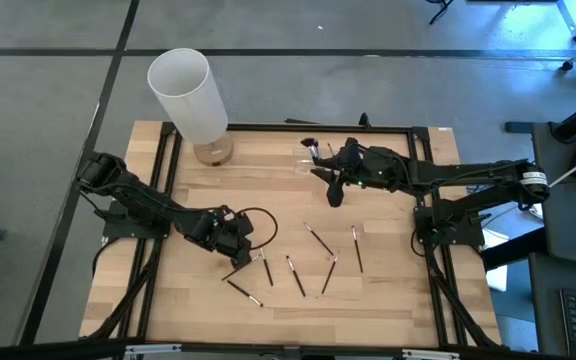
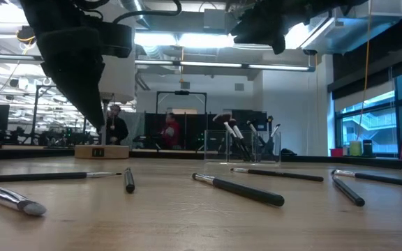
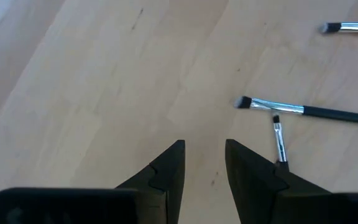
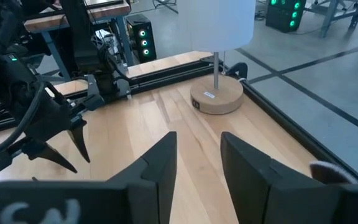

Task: Put items in baskets/containers
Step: Put the black eyeshadow brush into the transparent organizer

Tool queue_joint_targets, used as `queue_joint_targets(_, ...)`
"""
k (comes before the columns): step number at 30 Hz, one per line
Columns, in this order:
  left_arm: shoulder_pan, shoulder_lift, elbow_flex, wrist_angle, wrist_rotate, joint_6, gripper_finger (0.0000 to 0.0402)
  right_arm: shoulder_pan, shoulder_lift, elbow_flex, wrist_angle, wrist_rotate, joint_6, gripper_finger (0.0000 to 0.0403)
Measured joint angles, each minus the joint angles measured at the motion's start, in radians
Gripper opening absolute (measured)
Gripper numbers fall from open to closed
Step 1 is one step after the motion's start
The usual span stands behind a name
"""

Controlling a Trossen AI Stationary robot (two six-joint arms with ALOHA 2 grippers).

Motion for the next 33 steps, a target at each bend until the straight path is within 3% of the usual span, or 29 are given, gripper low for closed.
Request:
queue_joint_targets(14, 0.003, 0.132, -0.001, 0.001, 0.119, -0.003, 0.0109, 0.000, 0.000, 0.016, -0.015, 0.000, 0.000, 0.0123)
queue_joint_targets(23, 0.004, 0.141, -0.001, 0.022, 0.161, -0.009, 0.0107, -0.018, 0.000, 0.016, -0.011, 0.000, -0.004, 0.0123)
queue_joint_targets(33, 0.012, 0.140, 0.000, 0.296, 0.085, 0.080, 0.0107, -0.018, 0.000, 0.021, -0.006, 0.000, -0.009, 0.0123)
